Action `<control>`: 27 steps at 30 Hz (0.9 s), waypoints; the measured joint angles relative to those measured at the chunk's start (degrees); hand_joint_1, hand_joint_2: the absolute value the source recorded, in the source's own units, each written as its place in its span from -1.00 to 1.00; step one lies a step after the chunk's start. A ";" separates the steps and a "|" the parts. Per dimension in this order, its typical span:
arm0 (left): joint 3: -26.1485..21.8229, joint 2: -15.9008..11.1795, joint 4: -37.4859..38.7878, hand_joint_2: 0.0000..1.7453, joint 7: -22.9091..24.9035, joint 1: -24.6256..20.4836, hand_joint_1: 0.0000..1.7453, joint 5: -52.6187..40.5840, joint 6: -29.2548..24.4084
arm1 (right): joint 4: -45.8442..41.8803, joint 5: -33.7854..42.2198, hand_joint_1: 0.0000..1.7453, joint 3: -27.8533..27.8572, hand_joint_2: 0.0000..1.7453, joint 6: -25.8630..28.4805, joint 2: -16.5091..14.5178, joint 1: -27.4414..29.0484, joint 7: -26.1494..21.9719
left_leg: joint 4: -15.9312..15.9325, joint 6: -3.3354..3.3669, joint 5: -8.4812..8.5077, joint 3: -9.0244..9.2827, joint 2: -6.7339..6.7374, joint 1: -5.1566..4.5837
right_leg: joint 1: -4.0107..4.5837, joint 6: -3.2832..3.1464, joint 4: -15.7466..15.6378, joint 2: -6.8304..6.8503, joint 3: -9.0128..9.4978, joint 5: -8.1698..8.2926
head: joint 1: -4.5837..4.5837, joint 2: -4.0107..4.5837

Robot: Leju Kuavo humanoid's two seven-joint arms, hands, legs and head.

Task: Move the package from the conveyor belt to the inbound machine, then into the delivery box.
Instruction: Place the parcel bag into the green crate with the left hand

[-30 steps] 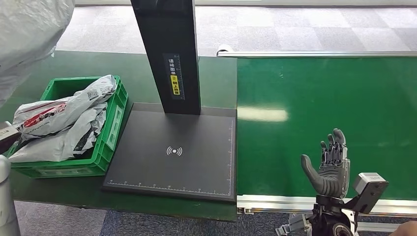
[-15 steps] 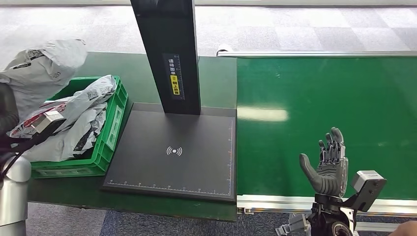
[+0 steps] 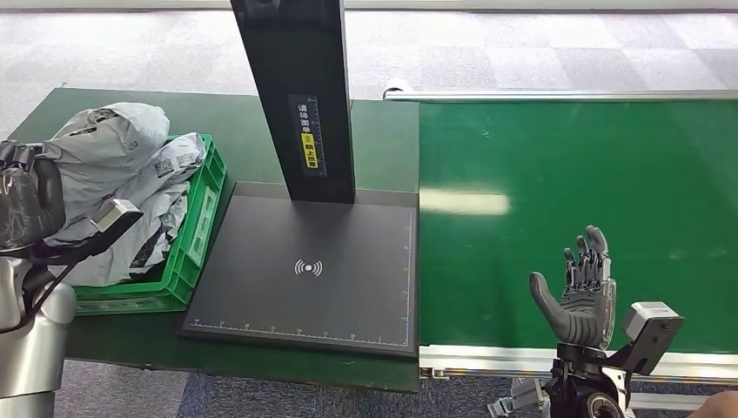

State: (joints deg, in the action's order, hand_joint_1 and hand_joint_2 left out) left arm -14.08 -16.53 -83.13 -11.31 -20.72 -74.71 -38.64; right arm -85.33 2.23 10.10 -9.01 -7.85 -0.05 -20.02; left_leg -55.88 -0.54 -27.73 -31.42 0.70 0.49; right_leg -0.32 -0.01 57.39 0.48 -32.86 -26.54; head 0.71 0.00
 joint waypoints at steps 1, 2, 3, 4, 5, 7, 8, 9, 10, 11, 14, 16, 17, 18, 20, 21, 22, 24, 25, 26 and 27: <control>0.09 -0.13 0.14 1.00 0.32 -0.01 0.49 -0.12 0.03 | 0.00 0.00 -1.00 0.00 1.00 0.00 0.00 0.00 0.01 | 0.00 0.00 0.00 0.00 0.00 0.00 | 0.00 0.00 0.00 0.00 0.00 0.00 | 0.00 0.00; 0.18 -0.32 0.31 1.00 0.68 -0.04 -0.01 -0.23 0.09 | 0.00 -0.01 -1.00 0.01 1.00 0.00 0.00 0.00 0.03 | 0.00 0.00 0.00 0.00 0.00 0.00 | 0.00 0.00 0.00 0.00 0.00 0.00 | 0.00 0.00; 0.29 -0.55 0.56 1.00 0.96 -0.11 -0.52 -0.24 0.24 | 0.00 -0.01 -1.00 0.01 1.00 0.00 0.00 0.01 0.07 | 0.00 0.00 0.00 0.01 0.00 0.00 | 0.00 0.00 0.00 0.00 -0.01 0.00 | 0.00 0.00; 0.42 -0.76 0.87 1.00 1.19 -0.23 -1.00 -0.15 0.51 | 0.00 -0.02 -1.00 0.02 1.00 0.00 0.01 0.01 0.11 | 0.00 0.00 0.00 0.01 0.00 0.00 | 0.00 0.00 0.00 0.00 -0.01 0.00 | 0.00 0.00; 0.56 -0.93 1.23 1.00 1.46 -0.38 -1.00 -0.03 0.90 | 0.00 -0.02 -1.00 0.03 1.00 0.00 0.01 0.01 0.15 | 0.00 0.00 0.00 0.01 -0.01 0.00 | 0.00 0.00 0.00 0.00 -0.01 0.00 | 0.00 0.00; 0.88 -1.13 2.09 1.00 2.47 -0.88 -1.00 -0.25 2.04 | 0.00 -0.02 -1.00 0.06 1.00 0.02 0.03 0.00 0.20 | 0.00 0.00 0.00 0.01 -0.01 0.00 | 0.00 0.00 0.00 0.00 -0.01 0.00 | 0.00 0.00; 1.04 -1.16 2.55 1.00 3.19 -1.19 -1.00 -0.72 2.60 | 0.00 -0.02 -1.00 0.08 1.00 0.05 0.03 -0.01 0.23 | 0.00 0.00 0.00 0.01 -0.01 0.00 | 0.00 0.00 0.00 0.00 -0.01 0.00 | -0.01 0.00; 1.20 -1.17 2.98 1.00 3.86 -1.52 -1.00 -1.31 3.05 | 0.00 -0.02 -1.00 0.09 1.00 0.08 0.04 -0.01 0.27 | 0.00 0.00 0.00 0.01 0.00 0.00 | 0.00 0.00 0.00 0.00 -0.01 0.00 | 0.00 0.00; 1.37 -1.17 3.37 1.00 4.39 -1.83 -1.00 -1.80 3.36 | 0.00 -0.02 -1.00 0.11 1.00 0.10 0.04 -0.02 0.30 | 0.00 0.00 0.00 0.01 0.00 0.00 | 0.00 0.00 0.00 0.00 -0.01 0.00 | -0.01 0.00; 1.55 -1.17 3.72 1.00 4.78 -2.07 -1.00 -2.20 3.54 | 0.00 -0.02 -1.00 0.12 1.00 0.12 0.04 -0.02 0.32 | 0.00 0.00 0.00 0.01 0.01 0.00 | 0.00 0.00 0.00 -0.01 -0.01 0.00 | -0.01 0.00; 1.98 -1.17 4.44 1.00 5.21 -2.46 -1.00 -2.59 3.72 | 0.00 -0.02 -1.00 0.14 1.00 0.15 0.04 -0.02 0.34 | 0.00 0.00 0.00 0.01 0.01 0.00 | 0.00 0.00 0.00 -0.01 -0.01 0.00 | 0.01 0.00; 2.22 -1.17 4.74 1.00 5.28 -2.51 -1.00 -2.63 3.74 | 0.00 -0.02 -1.00 0.15 1.00 0.16 0.04 -0.02 0.34 | 0.00 0.00 0.00 0.01 0.01 0.00 | 0.00 0.00 0.00 -0.01 -0.01 0.00 | 0.00 0.00; 2.32 -1.17 4.87 1.00 5.29 -2.53 -1.00 -2.63 3.74 | 0.00 -0.02 -1.00 0.15 1.00 0.17 0.04 -0.02 0.34 | 0.00 0.00 0.00 0.01 0.01 0.00 | 0.00 0.00 0.00 -0.01 -0.01 0.00 | 0.00 0.00; 2.40 -1.17 4.99 1.00 5.31 -2.56 -1.00 -2.64 3.74 | 0.00 -0.01 -1.00 0.15 1.00 0.17 0.04 -0.02 0.34 | 0.00 0.00 0.00 0.00 0.01 0.00 | 0.00 0.00 0.00 -0.01 -0.01 0.00 | -0.01 0.00; 2.52 -1.17 5.18 1.00 5.33 -2.61 -1.00 -2.64 3.74 | 0.00 -0.01 -1.00 0.15 1.00 0.17 0.04 -0.02 0.34 | 0.00 0.00 0.00 0.00 0.01 0.00 | 0.00 0.00 0.00 -0.01 -0.02 0.00 | 0.01 0.00; 2.58 -1.17 5.23 1.00 5.35 -2.64 -1.00 -2.64 3.74 | 0.00 -0.02 -1.00 0.15 1.00 0.17 0.04 -0.02 0.34 | 0.00 0.00 0.00 0.00 0.01 0.00 | 0.00 0.00 0.00 -0.01 -0.01 0.00 | 0.00 0.00; 2.64 -1.17 5.26 1.00 5.41 -2.66 -1.00 -2.64 3.74 | 0.00 -0.02 -1.00 0.15 1.00 0.17 0.04 -0.02 0.34 | 0.00 0.00 0.00 0.00 0.01 0.00 | 0.00 0.00 0.00 -0.01 -0.01 0.00 | 0.01 0.00; 2.77 -1.17 5.30 1.00 5.62 -2.68 -1.00 -2.63 3.74 | 0.00 -0.02 -1.00 0.16 1.00 0.18 0.04 -0.02 0.34 | 0.00 0.00 0.00 0.00 0.01 0.00 | 0.00 0.00 0.00 -0.01 -0.01 0.00 | 0.00 0.00; 2.85 -1.18 5.32 1.00 5.75 -2.68 -1.00 -2.43 3.84 | 0.00 -0.01 -1.00 0.16 1.00 0.22 0.04 -0.01 0.36 | 0.00 0.00 0.00 0.01 0.01 0.00 | 0.00 0.00 0.00 -0.01 -0.01 0.00 | 0.01 0.00; 2.94 -1.19 5.33 1.00 5.86 -2.68 -1.00 -1.96 4.03 | 0.00 -0.01 -1.00 0.17 1.00 0.30 0.04 -0.01 0.38 | 0.00 0.00 0.00 0.01 0.01 0.00 | 0.00 0.00 0.00 -0.01 -0.01 0.00 | 0.00 0.00; 3.04 -1.19 5.37 1.00 5.91 -2.68 -1.00 -1.12 4.29 | 0.00 -0.02 -1.00 0.17 1.00 0.40 0.04 0.00 0.42 | 0.00 0.00 0.00 0.01 0.01 0.00 | 0.00 0.00 0.00 -0.01 -0.01 0.00 | 0.00 0.00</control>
State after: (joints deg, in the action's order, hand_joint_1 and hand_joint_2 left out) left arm -11.04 -17.72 -77.76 -5.40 -23.41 -75.83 -34.35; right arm -85.33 2.21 10.27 -8.61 -7.80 -0.04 -19.59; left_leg -55.88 -0.54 -27.73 -31.41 0.70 0.49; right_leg -0.32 -0.01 57.39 0.48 -32.87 -26.54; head 0.71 0.00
